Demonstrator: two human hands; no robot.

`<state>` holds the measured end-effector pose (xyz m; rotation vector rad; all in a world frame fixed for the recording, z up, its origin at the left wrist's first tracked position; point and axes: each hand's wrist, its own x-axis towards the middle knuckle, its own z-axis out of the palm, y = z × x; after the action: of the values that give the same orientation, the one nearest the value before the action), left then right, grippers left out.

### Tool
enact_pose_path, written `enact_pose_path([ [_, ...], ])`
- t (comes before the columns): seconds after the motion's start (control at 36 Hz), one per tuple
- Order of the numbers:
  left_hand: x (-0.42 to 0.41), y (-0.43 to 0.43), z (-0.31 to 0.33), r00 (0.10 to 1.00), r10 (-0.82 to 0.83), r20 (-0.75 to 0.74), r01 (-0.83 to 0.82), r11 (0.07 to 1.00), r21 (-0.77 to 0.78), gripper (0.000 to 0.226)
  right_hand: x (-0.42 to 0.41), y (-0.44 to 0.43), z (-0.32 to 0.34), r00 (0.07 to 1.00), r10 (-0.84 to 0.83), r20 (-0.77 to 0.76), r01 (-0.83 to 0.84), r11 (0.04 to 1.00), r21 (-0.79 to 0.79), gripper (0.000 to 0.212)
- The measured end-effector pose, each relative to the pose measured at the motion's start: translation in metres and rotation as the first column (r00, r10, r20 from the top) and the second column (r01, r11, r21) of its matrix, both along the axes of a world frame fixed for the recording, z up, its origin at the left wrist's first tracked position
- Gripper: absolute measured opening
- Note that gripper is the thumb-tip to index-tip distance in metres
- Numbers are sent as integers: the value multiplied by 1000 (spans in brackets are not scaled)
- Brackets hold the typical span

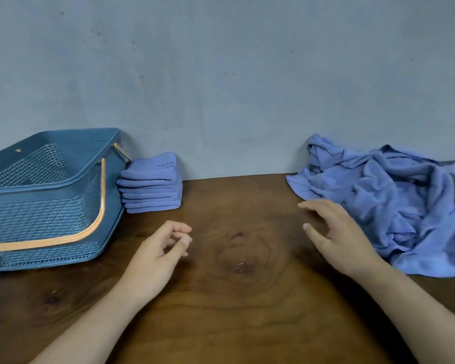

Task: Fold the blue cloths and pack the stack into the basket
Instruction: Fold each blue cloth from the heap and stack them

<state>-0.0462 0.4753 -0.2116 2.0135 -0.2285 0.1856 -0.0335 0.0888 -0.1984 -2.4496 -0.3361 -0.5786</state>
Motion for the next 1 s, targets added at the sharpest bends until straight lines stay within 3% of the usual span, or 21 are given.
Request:
enact_pose_path([
  [0.08, -2, -3, -4, 999, -23, 25, 21, 995, 102, 15, 5, -14, 7, 993, -79, 86, 71, 994, 86, 34],
  [0.17, -5, -12, -6, 998, -39, 53, 25, 967, 253, 12, 11, -19, 10, 963, -176, 202, 169, 984, 54, 34],
  [0.28, -7, -29, -7, 992, -85, 89, 43, 916, 400, 14, 15, -34, 17, 841, -429, 329, 458, 889, -13, 43],
  [0.36, -5, -41, -8, 985, -127, 117, 47, 848, 529, 18, 15, -50, 21, 770, -576, 275, 597, 802, 8, 60],
  [0.44, 0, -55, -6, 978, -158, 134, 45, 793, 608, 20, 18, -62, 20, 755, -631, 177, 644, 765, -15, 67],
  [0.61, 15, -95, -7, 977, -168, 135, 68, 834, 548, 20, 23, -60, 15, 812, -561, 161, 577, 813, -79, 56],
  [0.72, 22, -128, -3, 965, -210, 158, 82, 813, 577, 21, 26, -54, 9, 851, -486, 201, 507, 859, -69, 54],
  [0.86, 24, -145, 2, 952, -262, 157, 122, 798, 590, 23, 25, -41, 7, 939, -296, 175, 296, 955, 30, 52],
  [1.0, 23, -133, -3, 947, -259, 189, 148, 876, 460, 34, 19, -14, 8, 966, -67, 250, 71, 997, -7, 59],
])
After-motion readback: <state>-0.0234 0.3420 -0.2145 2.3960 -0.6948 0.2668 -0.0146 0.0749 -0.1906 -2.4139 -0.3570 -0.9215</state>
